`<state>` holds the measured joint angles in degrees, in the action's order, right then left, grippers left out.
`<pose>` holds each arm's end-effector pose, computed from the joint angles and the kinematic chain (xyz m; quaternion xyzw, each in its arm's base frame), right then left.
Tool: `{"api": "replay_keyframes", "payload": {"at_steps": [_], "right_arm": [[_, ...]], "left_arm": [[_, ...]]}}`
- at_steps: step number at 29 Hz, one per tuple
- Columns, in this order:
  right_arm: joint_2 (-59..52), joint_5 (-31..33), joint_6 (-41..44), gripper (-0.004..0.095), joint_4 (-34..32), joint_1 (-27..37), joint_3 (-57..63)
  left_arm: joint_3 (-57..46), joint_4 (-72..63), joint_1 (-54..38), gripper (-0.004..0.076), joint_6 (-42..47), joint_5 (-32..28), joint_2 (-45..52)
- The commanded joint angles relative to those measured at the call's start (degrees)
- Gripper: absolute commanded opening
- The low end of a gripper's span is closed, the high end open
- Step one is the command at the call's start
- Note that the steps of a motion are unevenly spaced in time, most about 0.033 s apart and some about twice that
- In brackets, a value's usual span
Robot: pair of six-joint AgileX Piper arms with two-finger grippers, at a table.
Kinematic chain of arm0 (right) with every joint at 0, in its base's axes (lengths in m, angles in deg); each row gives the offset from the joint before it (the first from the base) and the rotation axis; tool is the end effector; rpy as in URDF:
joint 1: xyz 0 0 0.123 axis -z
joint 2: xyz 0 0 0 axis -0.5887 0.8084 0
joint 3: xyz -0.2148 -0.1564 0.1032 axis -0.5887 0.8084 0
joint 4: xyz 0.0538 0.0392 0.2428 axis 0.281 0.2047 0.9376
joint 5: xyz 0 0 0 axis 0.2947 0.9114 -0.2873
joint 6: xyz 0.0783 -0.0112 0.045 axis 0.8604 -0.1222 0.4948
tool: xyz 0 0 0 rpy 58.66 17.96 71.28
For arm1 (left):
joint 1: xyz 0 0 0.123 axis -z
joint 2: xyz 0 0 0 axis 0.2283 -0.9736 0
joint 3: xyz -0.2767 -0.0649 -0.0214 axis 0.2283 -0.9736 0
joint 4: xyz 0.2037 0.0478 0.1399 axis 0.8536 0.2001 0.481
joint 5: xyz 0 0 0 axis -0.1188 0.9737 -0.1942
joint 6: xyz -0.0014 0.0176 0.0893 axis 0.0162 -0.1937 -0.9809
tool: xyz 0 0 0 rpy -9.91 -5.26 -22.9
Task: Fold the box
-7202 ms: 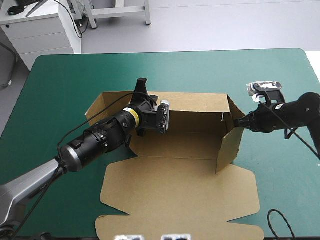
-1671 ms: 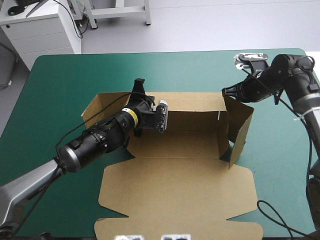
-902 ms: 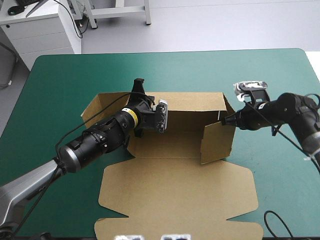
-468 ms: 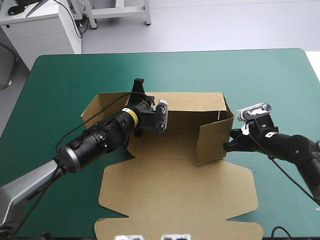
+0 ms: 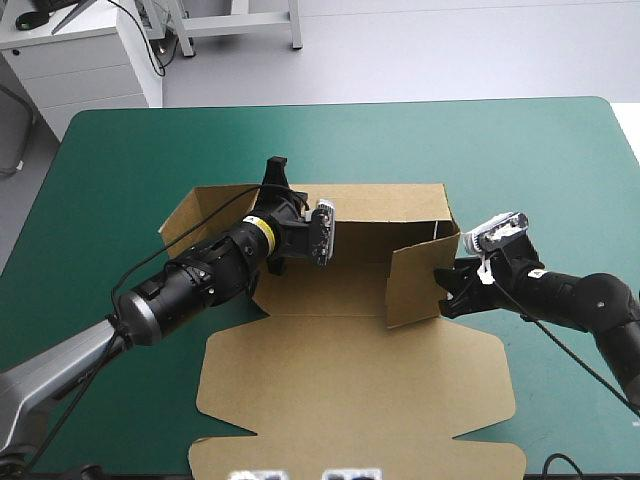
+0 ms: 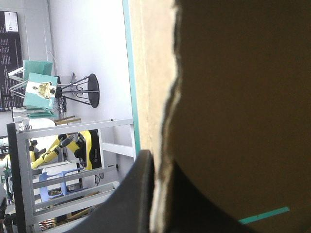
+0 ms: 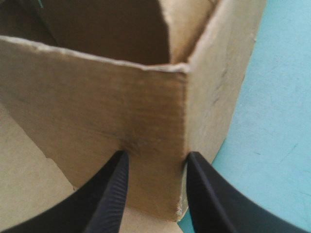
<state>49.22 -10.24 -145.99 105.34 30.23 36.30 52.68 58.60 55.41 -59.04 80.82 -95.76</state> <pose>0.2068 0.0630 0.2902 -0.2490 0.8569 0.1850 0.4117 0.2618 -0.2064 0.3244 0.6857 0.5143 0.2379 0.4568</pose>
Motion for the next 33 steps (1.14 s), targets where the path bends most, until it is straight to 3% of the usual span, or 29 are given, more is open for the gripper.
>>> {"api": "replay_keyframes", "payload": {"at_steps": [1,11,17,26,30,31,33], "right_arm": [[-1.18,-0.91,-4.57,0.0436,5.48,0.29,0.1],[-1.18,-3.29,-8.64,0.0628,7.37,0.29,1.47],[1.53,-5.24,-11.87,0.0631,10.56,-0.32,1.47],[7.97,-11.81,-12.9,0.0628,10.9,-7.2,1.36],[8.49,-11.67,-12.55,0.0518,11.23,-8.13,1.36],[8.49,-11.14,-12.43,0.0384,11.31,-8.13,1.36],[8.49,-10.57,-12.43,0.0246,11.31,-8.13,1.36]], "left_arm": [[1.12,-0.39,-0.04,-0.0008,0.58,2.27,1.77],[1.12,-0.62,0.78,-0.0008,0.11,3.18,1.77],[1.12,-0.62,4.82,-0.0008,-0.74,4.19,1.77],[1.12,-0.62,5.57,-0.0008,0.02,7.78,1.66],[1.12,-0.62,5.57,-0.0008,1.35,8.22,1.66],[1.12,-0.62,5.57,-0.0008,2.57,8.22,1.66],[1.12,-1.05,5.57,-0.0008,2.71,8.22,1.66]]}}
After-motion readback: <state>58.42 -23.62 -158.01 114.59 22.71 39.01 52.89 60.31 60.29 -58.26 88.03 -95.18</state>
